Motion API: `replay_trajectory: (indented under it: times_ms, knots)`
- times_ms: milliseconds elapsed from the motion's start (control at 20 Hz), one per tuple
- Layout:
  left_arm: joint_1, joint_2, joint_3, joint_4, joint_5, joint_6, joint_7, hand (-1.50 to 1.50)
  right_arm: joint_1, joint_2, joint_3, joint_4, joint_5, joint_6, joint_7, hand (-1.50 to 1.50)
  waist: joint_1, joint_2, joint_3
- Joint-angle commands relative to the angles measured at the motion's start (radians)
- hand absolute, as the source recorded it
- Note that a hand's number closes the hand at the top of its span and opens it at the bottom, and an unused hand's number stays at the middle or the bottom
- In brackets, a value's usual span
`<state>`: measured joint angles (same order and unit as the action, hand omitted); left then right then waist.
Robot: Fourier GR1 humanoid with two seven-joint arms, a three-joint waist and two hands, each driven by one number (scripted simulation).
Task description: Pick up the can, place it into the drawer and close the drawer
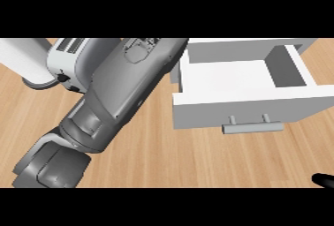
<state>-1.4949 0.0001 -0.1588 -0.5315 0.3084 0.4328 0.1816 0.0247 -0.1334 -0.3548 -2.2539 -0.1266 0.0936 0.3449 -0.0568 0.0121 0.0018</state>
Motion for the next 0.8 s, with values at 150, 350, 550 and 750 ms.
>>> replay_trajectory:
  times_ms: [150, 350, 550, 750]
  knots:
    - [-0.077, 0.0, -0.096, 0.106, 0.083, 0.037, -0.032, 1.5, -0.068, -0.013, 0.037, 0.023, 0.028, -0.02, 0.037, -1.5, -0.02, 0.005, 0.001]
    - [-0.118, 0.0, -0.122, 0.151, 0.102, 0.147, -0.022, 1.5, -0.036, -0.003, 0.059, -0.015, 0.043, -0.01, 0.039, -1.5, -0.039, 0.006, 0.001]
    - [-0.083, 0.0, -0.144, 0.177, 0.131, 0.166, -0.093, -1.5, -0.088, -0.009, 0.078, 0.022, 0.082, -0.027, 0.031, -1.5, -0.042, 0.014, 0.001]
    - [-0.104, 0.0, -0.142, 0.227, 0.147, 0.2, -0.111, -1.5, -0.066, -0.015, 0.064, 0.017, 0.036, 0.005, 0.006, -1.5, -0.061, 0.017, 0.002]
